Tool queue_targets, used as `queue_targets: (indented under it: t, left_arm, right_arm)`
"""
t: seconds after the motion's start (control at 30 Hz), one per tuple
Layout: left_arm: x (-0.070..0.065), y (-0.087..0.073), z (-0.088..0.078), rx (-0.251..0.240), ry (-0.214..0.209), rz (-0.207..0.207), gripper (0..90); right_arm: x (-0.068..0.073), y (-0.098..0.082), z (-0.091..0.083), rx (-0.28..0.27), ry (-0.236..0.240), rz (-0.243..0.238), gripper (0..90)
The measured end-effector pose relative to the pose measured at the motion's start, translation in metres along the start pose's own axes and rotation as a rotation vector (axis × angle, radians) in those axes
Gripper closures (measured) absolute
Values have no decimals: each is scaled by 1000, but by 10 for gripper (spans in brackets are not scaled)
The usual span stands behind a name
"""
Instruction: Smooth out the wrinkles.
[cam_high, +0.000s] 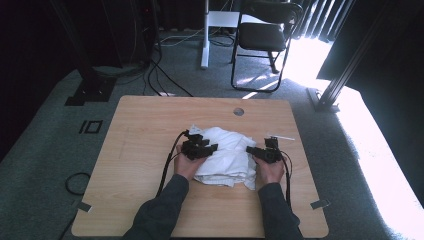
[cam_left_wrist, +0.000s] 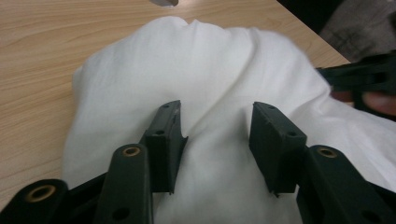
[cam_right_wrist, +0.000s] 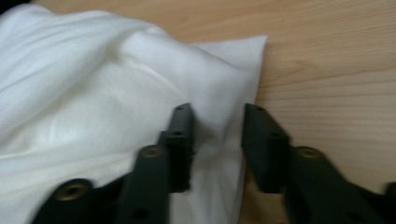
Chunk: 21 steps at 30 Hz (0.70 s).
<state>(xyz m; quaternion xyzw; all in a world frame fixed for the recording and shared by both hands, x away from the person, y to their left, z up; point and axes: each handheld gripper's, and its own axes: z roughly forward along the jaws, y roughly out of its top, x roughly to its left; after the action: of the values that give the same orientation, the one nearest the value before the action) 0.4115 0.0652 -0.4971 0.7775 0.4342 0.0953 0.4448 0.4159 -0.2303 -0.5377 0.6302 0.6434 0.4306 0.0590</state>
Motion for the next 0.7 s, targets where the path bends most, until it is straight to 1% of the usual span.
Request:
queue_targets:
  t: [0.03, 0.07, 0.1, 0.13, 0.17, 0.2, 0.23, 0.27, 0.3, 0.33, 0.37, 0.4, 0.43, 0.47, 0.5, 0.53, 0.57, 0.6, 0.63, 0.67, 0.7]
  left_arm:
    - [-1, 0, -1, 2, 0, 8, 527]
    - [-1, 0, -1, 1, 6, 11, 519]
    - [-2, 0, -2, 1, 9, 10, 517]
    - [-1, 0, -1, 1, 7, 5, 514]
    - [-1, 0, -1, 1, 5, 5, 513]
    - [-2, 0, -1, -1, 8, 5, 511]
    - [-2, 0, 0, -2, 12, 7, 510]
    - [-3, 0, 0, -3, 14, 6, 510]
    - [-3, 0, 0, 1, 22, 9, 512]
    - [-3, 0, 0, 3, 27, 11, 516]
    - [-3, 0, 0, 5, 34, 16, 523]
    - [-4, -1, 0, 7, 41, 16, 528]
    - [-4, -1, 0, 7, 41, 16, 529]
    - [-4, -1, 0, 7, 41, 16, 529]
    - [0, -1, 0, 0, 27, -7, 537]
    - [0, -1, 0, 0, 30, -15, 537]
    - [0, -2, 0, -3, 31, -21, 540]
    - [0, -2, 0, -5, 27, -26, 540]
    - [-1, -3, 0, -8, 21, -28, 540]
    - [-2, -3, 0, -10, 26, -22, 537]
    - [-3, -3, 0, -11, 35, -17, 521]
  right_arm:
    - [3, -1, -11, -35, -2, 0, 514]
    - [9, -3, -24, -75, 8, -9, 496]
    - [15, -6, -36, -110, 28, -17, 479]
    - [24, -9, -46, -130, 48, -49, 456]
    - [32, -11, -52, -128, 63, -84, 430]
    - [39, -14, -55, -124, 83, -104, 427]
    - [44, -16, -55, -108, 108, -118, 419]
    - [48, -18, -50, -58, 127, -126, 404]
    - [50, -19, -41, 11, 112, -138, 441]
    - [50, -21, -31, 75, 115, -145, 616]
    - [47, -24, -25, 100, 155, -139, 767]
    - [45, -25, -26, 81, 160, -126, 874]
    - [45, -25, -26, 81, 160, -126, 874]
    - [44, -26, -32, 39, 156, -130, 874]
    - [43, -28, -49, -11, 144, -143, 894]
    - [42, -30, -57, -23, 126, -155, 895]
    - [40, -33, -62, -19, 119, -152, 894]
    - [37, -37, -63, -4, 103, -145, 887]
    - [34, -41, -61, 21, 68, -152, 877]
    - [31, -44, -57, 54, 40, -152, 845]
    - [28, -45, -53, 79, 14, -143, 782]
